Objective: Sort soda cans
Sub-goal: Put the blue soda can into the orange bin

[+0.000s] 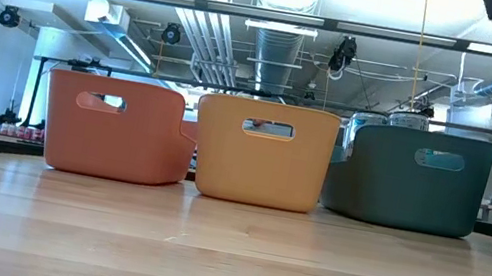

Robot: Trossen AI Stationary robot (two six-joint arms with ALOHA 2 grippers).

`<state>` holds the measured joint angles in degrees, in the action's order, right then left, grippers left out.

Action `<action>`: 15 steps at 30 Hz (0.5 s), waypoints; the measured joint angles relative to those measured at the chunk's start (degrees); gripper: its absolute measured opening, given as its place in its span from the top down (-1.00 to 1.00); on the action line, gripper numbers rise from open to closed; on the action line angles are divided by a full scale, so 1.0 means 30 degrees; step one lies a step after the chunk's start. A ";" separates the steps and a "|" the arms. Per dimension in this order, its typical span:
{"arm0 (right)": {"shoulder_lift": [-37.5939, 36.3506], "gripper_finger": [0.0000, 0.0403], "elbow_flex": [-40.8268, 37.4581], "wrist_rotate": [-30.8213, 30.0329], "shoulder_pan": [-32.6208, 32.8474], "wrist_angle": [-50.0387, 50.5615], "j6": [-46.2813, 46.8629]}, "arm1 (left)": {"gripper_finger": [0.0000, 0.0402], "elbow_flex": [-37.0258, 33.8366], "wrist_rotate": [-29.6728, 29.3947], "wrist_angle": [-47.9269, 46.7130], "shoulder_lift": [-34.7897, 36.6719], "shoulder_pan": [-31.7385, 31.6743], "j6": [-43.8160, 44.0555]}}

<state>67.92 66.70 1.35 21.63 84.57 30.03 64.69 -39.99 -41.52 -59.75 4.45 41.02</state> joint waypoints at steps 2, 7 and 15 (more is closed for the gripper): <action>-0.0007 -0.84 -0.0493 -0.0120 0.0000 -0.0042 0.0006 | -0.09 0.0000 0.0000 0.0000 0.0000 0.0000 0.0000; -0.0063 -0.83 -0.1884 -0.0568 -0.0300 -0.0579 0.0079 | -0.09 0.0000 0.0000 0.0000 0.0000 0.0000 0.0000; -0.0255 -0.83 -0.3151 -0.0770 -0.1103 -0.2248 -0.0027 | -0.09 0.0000 -0.0007 -0.0004 0.0007 0.0000 -0.0007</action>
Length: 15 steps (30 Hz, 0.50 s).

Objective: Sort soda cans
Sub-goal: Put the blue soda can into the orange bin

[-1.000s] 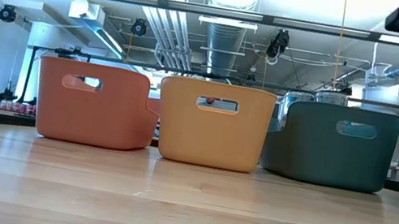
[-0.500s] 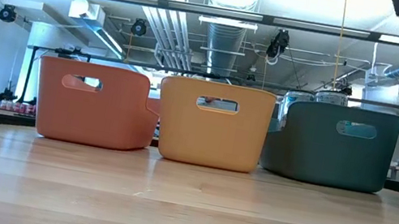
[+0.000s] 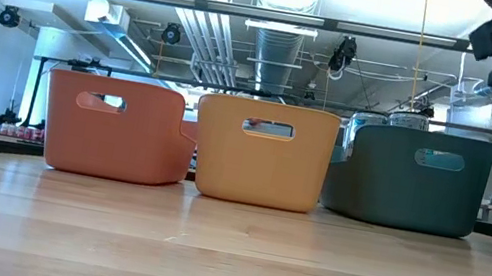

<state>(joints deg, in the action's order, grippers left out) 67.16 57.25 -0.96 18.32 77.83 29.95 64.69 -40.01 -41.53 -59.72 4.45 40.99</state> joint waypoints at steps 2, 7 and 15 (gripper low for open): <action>0.0000 -0.83 -0.0346 0.0270 -0.0175 -0.0047 -0.0021 | -0.09 0.0000 0.0000 -0.0003 0.0000 0.0000 0.0000; 0.0000 -0.81 -0.1092 0.0431 -0.0281 -0.0619 -0.0287 | -0.09 0.0000 -0.0011 -0.0003 0.0000 0.0000 0.0000; 0.0000 -0.40 -0.1338 0.0341 -0.0289 -0.1294 -0.0334 | -0.09 0.0000 -0.0007 -0.0003 0.0000 0.0000 -0.0287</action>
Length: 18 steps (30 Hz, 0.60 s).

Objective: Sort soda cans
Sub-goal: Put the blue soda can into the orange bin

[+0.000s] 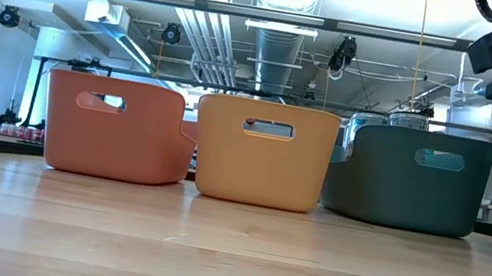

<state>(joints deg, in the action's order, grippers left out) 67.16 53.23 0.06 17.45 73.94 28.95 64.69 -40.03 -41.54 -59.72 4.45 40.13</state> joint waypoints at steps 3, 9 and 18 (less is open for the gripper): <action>0.0000 -0.19 0.0000 0.0011 0.0000 0.0011 -0.0101 | -0.09 0.0000 -0.0001 0.0000 0.0000 0.0000 -0.0227; 0.0051 -0.14 0.0872 0.0947 -0.0001 0.0720 -0.0511 | -0.09 0.0000 0.0977 0.0088 0.0004 0.0000 -0.1592; 0.2163 -0.14 0.8954 0.2107 -0.0429 0.1827 -0.2503 | -0.09 0.0007 0.1373 0.1591 -0.0274 0.0000 -0.2951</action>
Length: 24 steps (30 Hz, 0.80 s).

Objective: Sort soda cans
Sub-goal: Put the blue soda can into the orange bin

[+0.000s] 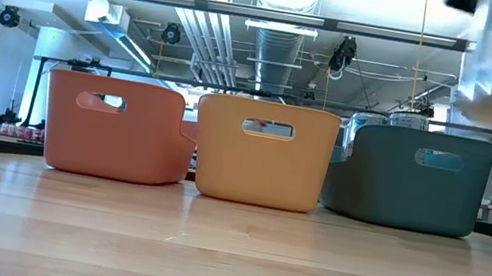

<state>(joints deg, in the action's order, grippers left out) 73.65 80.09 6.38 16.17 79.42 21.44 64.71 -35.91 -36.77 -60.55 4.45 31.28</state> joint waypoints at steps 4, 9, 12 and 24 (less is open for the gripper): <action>0.2141 -0.14 0.3853 -0.0883 -0.0759 0.0648 -0.2161 | -0.10 0.0000 0.2343 0.0725 -0.0726 -0.0013 -0.1206; 0.4764 -0.14 0.7923 -0.2514 -0.1922 0.2262 -0.5372 | -0.19 0.0000 0.5294 0.2665 -0.1932 -0.0051 -0.1336; 0.5975 -0.14 0.9838 -0.2635 -0.2590 0.2563 -0.7101 | -0.26 0.0000 0.6302 0.4590 -0.2707 -0.0051 -0.2554; 0.8661 -0.14 1.5306 -0.2561 -0.4852 0.1641 -1.1001 | -0.33 0.0000 1.0205 1.0246 -0.6022 -0.0346 -0.5337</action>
<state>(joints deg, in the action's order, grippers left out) 99.63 126.01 -1.30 1.61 84.35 -11.56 64.71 -5.30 -6.03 -78.61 3.41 15.27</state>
